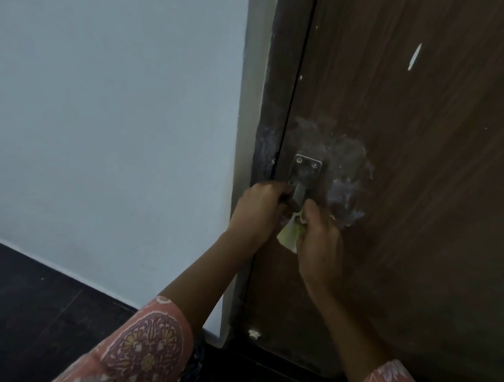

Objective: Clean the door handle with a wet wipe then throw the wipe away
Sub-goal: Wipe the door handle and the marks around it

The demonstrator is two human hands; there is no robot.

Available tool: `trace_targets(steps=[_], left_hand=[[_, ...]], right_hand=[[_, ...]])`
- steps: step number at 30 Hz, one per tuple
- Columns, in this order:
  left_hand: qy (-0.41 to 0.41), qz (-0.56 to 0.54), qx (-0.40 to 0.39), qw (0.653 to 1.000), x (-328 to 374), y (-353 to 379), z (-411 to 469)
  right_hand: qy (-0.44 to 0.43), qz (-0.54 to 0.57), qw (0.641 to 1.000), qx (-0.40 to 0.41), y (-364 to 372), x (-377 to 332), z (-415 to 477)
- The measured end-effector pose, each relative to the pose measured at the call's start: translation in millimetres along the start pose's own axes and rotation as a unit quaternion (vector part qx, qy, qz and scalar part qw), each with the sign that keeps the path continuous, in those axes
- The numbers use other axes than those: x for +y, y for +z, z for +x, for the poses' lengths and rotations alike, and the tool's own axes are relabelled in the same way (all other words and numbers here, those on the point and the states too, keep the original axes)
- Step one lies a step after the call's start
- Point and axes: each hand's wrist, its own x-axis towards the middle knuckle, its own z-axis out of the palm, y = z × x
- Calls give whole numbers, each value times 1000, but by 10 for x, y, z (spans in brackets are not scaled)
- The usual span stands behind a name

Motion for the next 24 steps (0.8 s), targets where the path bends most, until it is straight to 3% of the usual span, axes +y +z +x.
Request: trace_targets(steps=[7,15,24], left_hand=[[-32,-37,9,999,-26,42,-18],[-63,-79,40,994,18,62,-69],[-88,-101,42,990,0,80,-57]], right_hand=[[-32,65,997,14,-21,16,61],[-158,-44,986,-8,-167,202,70],[-157,-53,986,-11,-292,515,-60]])
